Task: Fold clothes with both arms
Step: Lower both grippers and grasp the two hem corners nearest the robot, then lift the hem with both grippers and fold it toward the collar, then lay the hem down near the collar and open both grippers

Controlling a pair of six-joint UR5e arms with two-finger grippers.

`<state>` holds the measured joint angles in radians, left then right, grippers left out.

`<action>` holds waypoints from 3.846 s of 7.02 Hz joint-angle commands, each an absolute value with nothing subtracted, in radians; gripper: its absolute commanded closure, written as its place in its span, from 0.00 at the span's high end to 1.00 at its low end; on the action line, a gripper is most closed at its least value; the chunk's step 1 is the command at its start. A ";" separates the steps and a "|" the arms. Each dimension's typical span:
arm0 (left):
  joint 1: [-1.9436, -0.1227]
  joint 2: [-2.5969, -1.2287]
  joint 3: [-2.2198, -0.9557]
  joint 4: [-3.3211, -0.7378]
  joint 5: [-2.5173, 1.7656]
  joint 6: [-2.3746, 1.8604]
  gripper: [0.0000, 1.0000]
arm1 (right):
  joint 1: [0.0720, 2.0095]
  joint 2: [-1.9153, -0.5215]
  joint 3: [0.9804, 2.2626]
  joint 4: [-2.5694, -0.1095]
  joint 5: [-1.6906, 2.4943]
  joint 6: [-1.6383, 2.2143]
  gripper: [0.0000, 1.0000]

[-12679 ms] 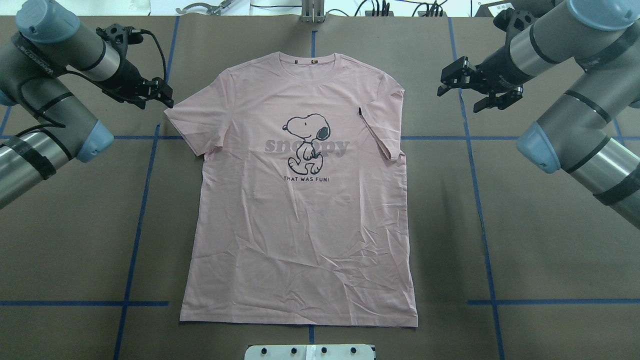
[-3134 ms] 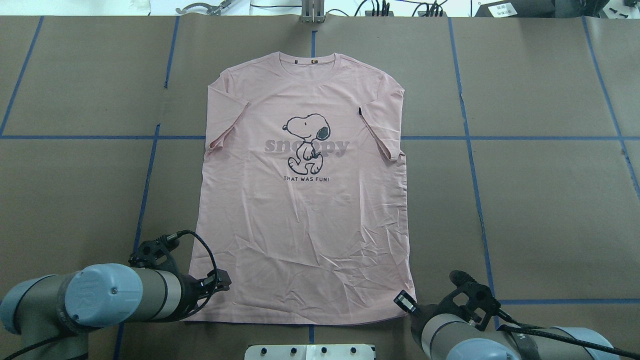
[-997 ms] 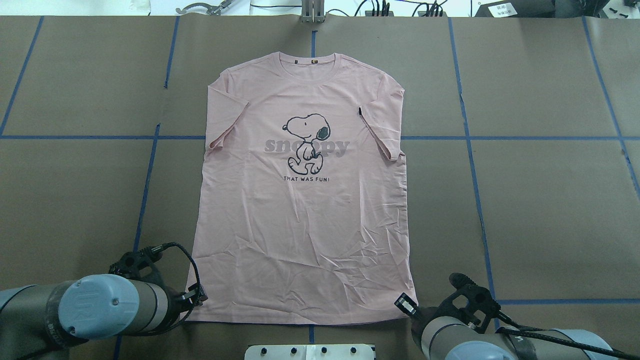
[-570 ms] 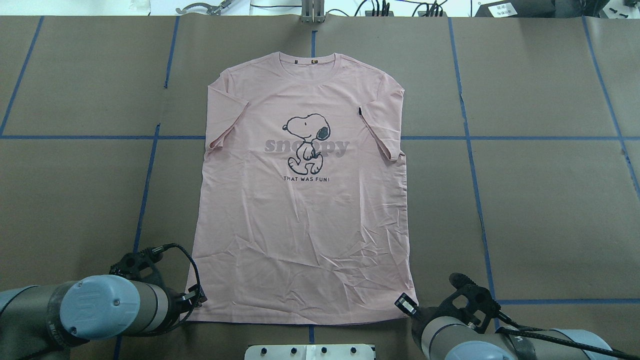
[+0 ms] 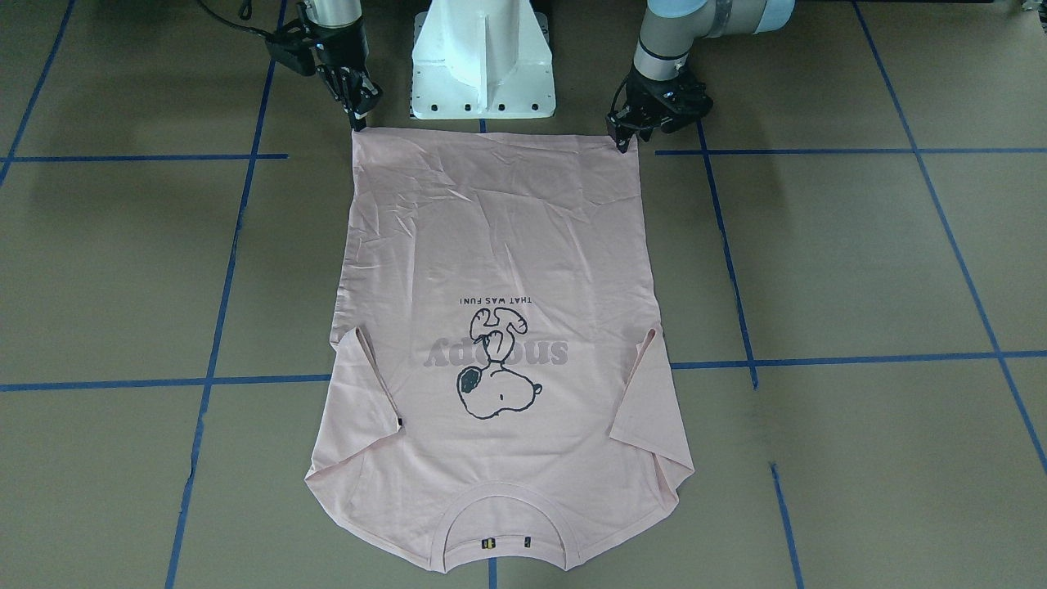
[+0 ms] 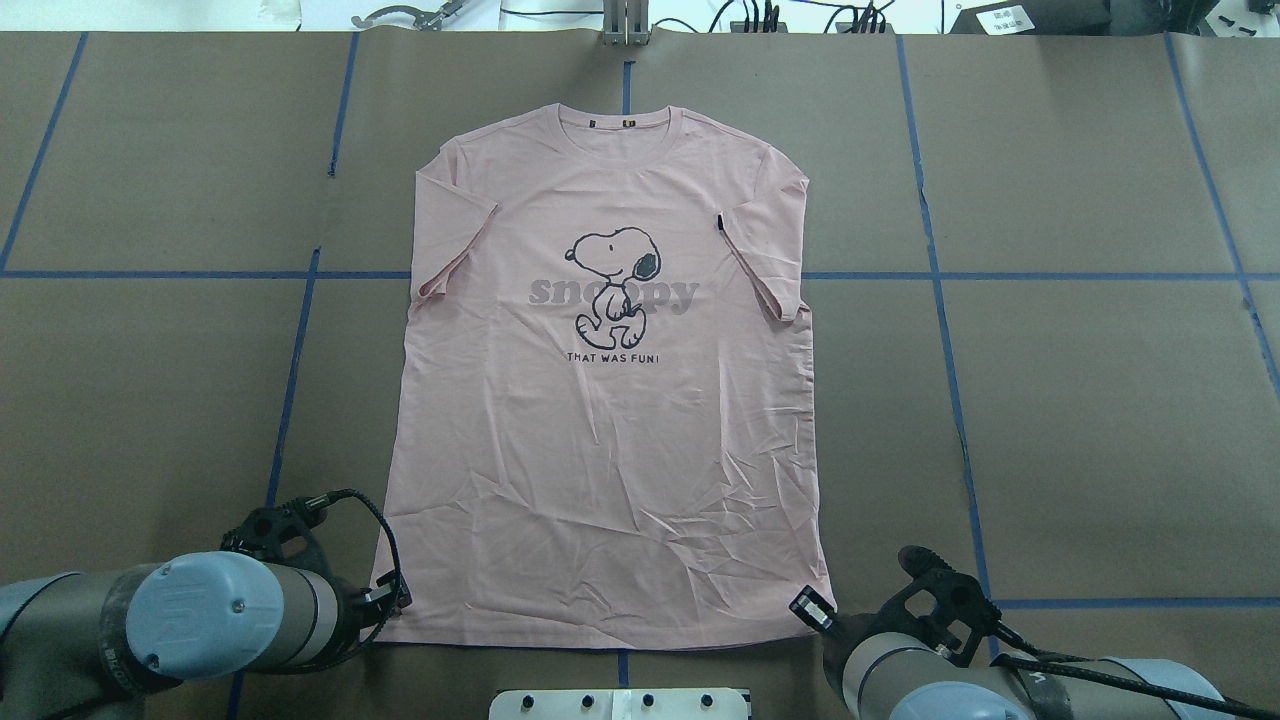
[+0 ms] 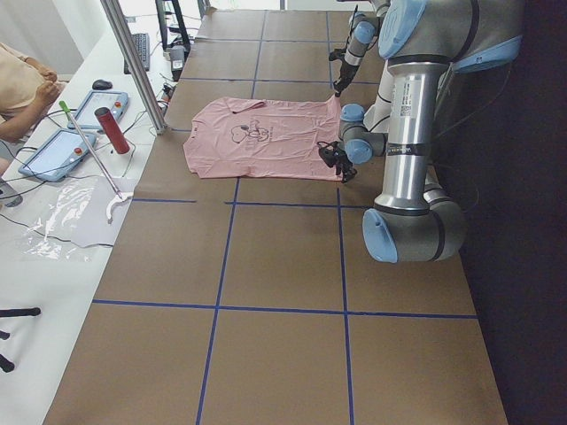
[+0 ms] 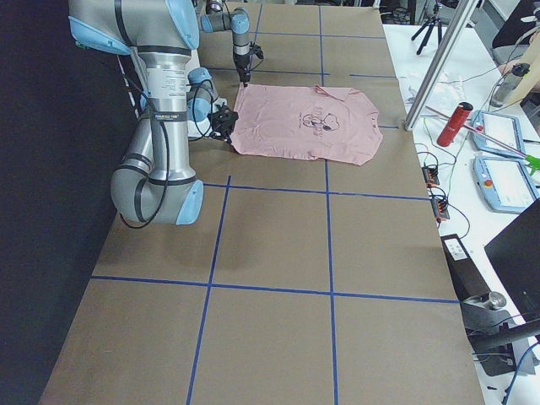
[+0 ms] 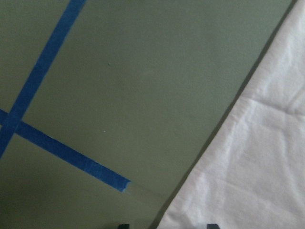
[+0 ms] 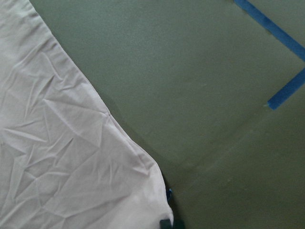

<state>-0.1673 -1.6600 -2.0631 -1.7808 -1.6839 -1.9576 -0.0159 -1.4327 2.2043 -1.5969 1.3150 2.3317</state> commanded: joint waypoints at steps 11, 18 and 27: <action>-0.197 -1.657 -2.338 -1.773 -1.718 -1.959 0.00 | 0.023 -1.505 2.396 -1.595 1.304 2.284 0.00; -0.644 -2.008 -1.828 -1.785 -1.683 -1.561 0.00 | 0.642 -1.036 1.740 -1.486 1.598 1.720 0.00; -0.769 -2.212 -1.278 -2.178 -1.563 -1.457 0.00 | 0.767 -0.807 1.167 -1.179 1.660 1.631 0.00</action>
<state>-0.7684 -2.1990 -1.3215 -2.1289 -1.5640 -1.4583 0.7669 -0.8096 1.1897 -1.2171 1.6610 1.6307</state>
